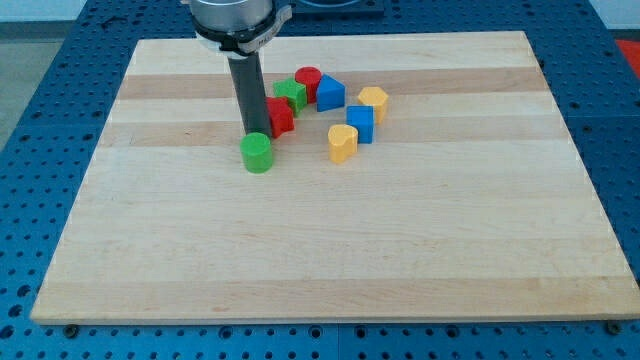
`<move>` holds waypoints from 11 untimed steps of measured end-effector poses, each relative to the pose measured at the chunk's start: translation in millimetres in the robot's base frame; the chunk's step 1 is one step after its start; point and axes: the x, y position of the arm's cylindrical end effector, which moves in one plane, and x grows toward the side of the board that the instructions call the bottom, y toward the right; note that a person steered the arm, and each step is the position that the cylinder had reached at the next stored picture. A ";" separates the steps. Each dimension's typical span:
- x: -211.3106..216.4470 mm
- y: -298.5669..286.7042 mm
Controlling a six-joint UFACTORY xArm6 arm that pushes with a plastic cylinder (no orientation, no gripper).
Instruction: Push the red star right a bit
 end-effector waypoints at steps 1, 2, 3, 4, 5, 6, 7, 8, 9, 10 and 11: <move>6.2 -32.8; 5.5 -63.6; -9.5 -70.5; -25.7 -67.0; -33.6 -41.3; -33.6 -5.7; -33.7 32.2; -33.9 58.9; -31.5 49.8; -14.7 5.0; 20.7 -51.6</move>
